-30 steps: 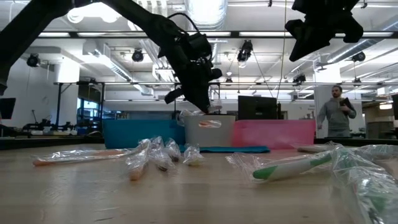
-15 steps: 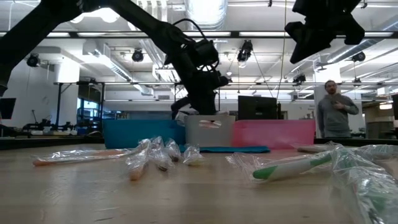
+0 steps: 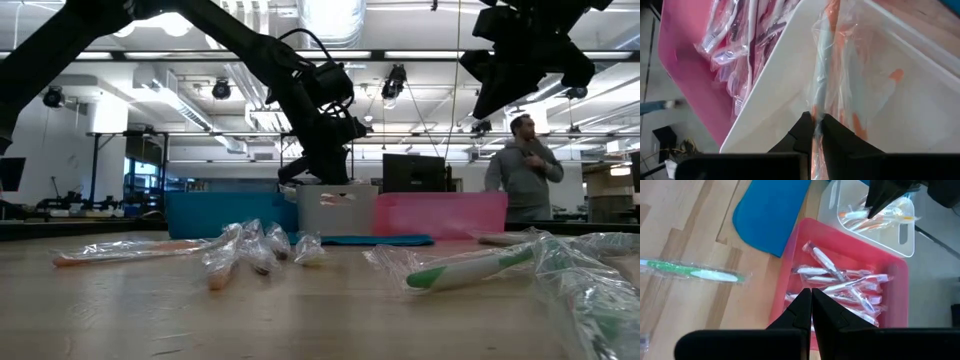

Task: Pick & Place Toothbrushes
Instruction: Put the orange toothbrush into the white bin

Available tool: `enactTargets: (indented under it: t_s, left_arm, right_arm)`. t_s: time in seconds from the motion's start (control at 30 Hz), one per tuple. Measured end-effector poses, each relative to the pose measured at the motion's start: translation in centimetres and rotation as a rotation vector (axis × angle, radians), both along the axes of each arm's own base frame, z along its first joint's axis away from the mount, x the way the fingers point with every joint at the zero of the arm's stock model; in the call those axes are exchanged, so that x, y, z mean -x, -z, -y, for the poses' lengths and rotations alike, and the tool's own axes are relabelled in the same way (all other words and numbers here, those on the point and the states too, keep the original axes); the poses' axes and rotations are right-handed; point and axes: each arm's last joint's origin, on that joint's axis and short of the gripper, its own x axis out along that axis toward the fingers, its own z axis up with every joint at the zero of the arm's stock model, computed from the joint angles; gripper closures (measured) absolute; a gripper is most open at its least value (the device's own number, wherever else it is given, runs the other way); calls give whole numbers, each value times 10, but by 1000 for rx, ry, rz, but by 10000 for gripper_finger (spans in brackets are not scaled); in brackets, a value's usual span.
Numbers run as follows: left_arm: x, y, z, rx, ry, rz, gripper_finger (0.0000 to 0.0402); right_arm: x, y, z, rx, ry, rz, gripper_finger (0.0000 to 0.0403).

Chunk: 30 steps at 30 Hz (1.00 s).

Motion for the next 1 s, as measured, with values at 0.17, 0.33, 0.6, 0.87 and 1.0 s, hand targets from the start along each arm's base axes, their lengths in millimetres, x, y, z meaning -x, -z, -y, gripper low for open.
enactTargets:
  t_s: [0.17, 0.33, 0.6, 0.87, 1.0]
  left_arm:
    - [-2, 0, 3, -66, 7, -25, 376]
    - [-3, -1, 5, -125, -13, -51, 376]
    - [-9, -1, 17, -128, 14, -44, 354]
    - [-12, -1, 24, -142, 22, -39, 307]
    - [-12, -1, 23, -152, 13, -44, 267]
  right_arm:
    - [0, 0, 0, -3, 6, 4, 394]
    - [0, 0, 0, -3, 6, 5, 394]
    - [0, 0, 0, -6, 9, 4, 394]
    - [0, 0, 0, -6, 8, 4, 394]
    - [0, 0, 0, -6, 9, 3, 394]
